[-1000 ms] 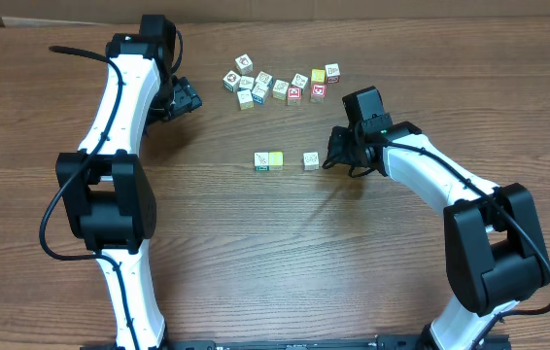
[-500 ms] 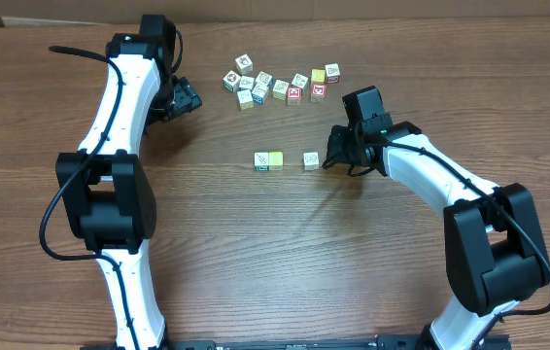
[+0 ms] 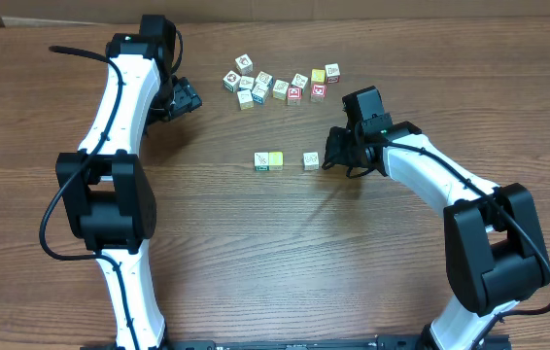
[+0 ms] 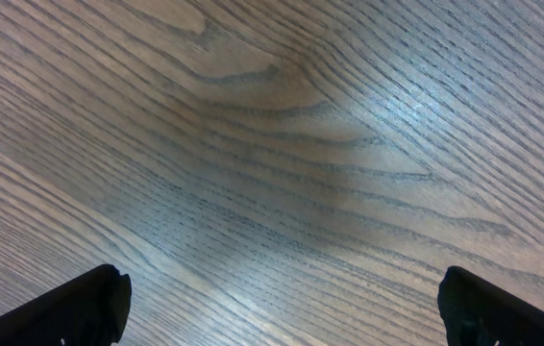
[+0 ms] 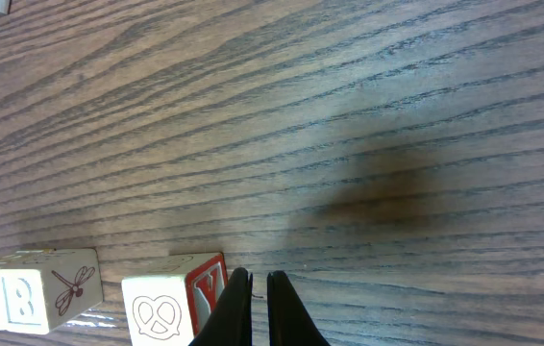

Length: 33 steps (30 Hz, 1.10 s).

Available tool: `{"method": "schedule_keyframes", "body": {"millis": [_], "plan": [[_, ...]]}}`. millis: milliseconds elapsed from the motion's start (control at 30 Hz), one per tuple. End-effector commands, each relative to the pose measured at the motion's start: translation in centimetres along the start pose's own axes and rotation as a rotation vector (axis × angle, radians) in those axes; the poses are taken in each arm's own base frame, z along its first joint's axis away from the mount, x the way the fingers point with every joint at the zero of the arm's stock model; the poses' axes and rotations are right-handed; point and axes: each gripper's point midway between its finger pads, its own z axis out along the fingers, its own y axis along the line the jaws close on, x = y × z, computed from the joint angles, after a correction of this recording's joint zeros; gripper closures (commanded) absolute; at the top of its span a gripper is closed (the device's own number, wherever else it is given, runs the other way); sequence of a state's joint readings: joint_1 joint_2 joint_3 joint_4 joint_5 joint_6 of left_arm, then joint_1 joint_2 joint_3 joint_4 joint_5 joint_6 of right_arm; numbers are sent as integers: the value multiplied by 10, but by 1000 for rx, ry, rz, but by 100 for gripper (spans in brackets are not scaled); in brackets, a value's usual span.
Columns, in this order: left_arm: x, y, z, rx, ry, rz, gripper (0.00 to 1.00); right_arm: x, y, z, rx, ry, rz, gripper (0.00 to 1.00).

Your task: Form a horizontal line

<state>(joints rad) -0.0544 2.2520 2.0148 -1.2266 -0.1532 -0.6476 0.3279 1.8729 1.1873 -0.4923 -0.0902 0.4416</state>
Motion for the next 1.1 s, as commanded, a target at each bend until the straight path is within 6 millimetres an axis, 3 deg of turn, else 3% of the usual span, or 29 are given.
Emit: {"method": "schedule_keyframes", "body": {"millis": [0,1067], "plan": [[-3,-3,0,3,-10,10,0,0,1,-3,-10,-3,2,96],[-3,-3,0,3,-10,10,0,7,-7,7,-6,-18,1,92]]}}
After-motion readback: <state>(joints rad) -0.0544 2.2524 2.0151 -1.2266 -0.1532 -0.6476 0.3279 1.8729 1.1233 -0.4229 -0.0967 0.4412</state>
